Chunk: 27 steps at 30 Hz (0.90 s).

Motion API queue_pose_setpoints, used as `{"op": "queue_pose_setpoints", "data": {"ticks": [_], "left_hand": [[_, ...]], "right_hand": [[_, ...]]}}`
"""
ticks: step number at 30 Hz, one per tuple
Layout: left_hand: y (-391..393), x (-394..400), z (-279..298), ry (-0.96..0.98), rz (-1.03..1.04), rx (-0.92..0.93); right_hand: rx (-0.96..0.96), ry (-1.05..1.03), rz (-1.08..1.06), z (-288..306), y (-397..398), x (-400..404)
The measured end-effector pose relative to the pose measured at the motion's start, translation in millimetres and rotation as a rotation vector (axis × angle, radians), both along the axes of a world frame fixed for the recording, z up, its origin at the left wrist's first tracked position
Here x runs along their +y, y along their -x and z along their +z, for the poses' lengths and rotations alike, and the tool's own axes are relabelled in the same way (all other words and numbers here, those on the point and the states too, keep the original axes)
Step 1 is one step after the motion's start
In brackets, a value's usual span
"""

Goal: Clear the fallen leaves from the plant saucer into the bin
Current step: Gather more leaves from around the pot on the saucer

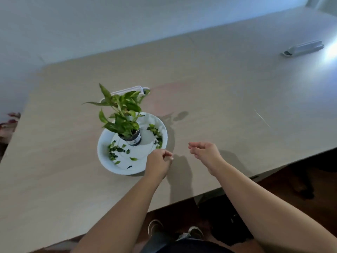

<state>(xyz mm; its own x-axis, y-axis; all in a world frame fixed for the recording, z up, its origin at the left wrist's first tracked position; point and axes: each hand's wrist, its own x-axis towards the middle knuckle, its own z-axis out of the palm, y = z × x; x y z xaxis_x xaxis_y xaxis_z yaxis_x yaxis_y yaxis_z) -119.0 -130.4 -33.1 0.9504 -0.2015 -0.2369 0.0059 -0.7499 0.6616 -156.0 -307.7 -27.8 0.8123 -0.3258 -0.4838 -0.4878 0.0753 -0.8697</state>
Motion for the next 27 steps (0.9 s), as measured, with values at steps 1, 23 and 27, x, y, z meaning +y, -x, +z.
{"op": "queue_pose_setpoints", "data": {"ticks": [1,23,27], "left_hand": [[-2,12,-2,-0.054,-0.004,-0.023],[-48,207,-18,-0.345,-0.318,-0.080],[-61,228,-19,-0.341,-0.316,-0.084]], "right_hand": [[-0.005,0.041,0.049,1,-8,10],[-0.189,1.088,1.066,-22,-82,117],[-0.232,1.097,1.061,-24,-75,138]]}}
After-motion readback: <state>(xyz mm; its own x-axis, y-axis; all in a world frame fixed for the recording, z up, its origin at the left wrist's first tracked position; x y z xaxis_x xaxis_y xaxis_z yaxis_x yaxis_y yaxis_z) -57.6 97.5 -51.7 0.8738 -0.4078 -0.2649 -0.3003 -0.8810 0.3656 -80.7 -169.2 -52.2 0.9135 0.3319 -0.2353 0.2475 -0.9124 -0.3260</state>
